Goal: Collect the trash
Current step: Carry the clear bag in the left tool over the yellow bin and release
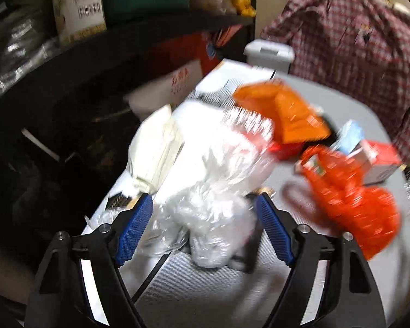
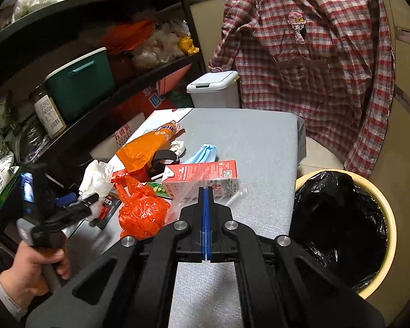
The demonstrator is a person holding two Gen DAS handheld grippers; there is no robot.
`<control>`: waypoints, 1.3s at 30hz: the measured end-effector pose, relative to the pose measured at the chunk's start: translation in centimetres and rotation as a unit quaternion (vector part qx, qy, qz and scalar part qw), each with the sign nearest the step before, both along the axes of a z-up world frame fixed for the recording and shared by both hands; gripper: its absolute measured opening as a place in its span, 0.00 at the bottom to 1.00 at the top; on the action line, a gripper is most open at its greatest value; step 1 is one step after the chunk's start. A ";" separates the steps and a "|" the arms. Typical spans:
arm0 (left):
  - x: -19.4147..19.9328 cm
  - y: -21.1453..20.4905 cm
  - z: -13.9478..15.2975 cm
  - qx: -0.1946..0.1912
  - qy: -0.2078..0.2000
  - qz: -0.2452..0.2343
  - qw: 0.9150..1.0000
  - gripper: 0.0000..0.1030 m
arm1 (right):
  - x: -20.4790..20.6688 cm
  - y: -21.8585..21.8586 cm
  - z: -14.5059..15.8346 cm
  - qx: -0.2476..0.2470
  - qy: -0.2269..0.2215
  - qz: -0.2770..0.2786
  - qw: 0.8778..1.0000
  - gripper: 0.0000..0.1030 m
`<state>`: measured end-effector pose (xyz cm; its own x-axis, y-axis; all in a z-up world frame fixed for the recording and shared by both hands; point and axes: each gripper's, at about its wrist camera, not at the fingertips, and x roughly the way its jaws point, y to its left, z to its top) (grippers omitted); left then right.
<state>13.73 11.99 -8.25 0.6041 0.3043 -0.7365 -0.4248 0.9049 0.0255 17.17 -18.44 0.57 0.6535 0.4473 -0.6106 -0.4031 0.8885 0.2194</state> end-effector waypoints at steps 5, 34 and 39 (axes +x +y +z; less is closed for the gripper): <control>-0.9 -0.1 0.9 0.001 -0.023 -0.004 1.000 0.45 | -0.2 -0.3 1.1 0.005 -0.008 -0.004 1.000 0.00; 2.1 -18.3 20.3 -0.072 -0.138 -0.277 0.948 0.46 | -1.5 -8.7 14.8 -0.089 -0.091 -0.094 0.987 0.00; 4.5 -21.7 19.0 -0.093 -0.140 -0.317 0.933 0.46 | -0.1 -11.5 13.2 -0.100 -0.079 -0.130 0.983 0.00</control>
<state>18.28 -9.68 10.70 0.7959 -0.2971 -0.5275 0.2316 0.9544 -0.1882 17.04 -29.91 13.72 0.8242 0.1335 -0.5503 -0.1711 0.9851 -0.0172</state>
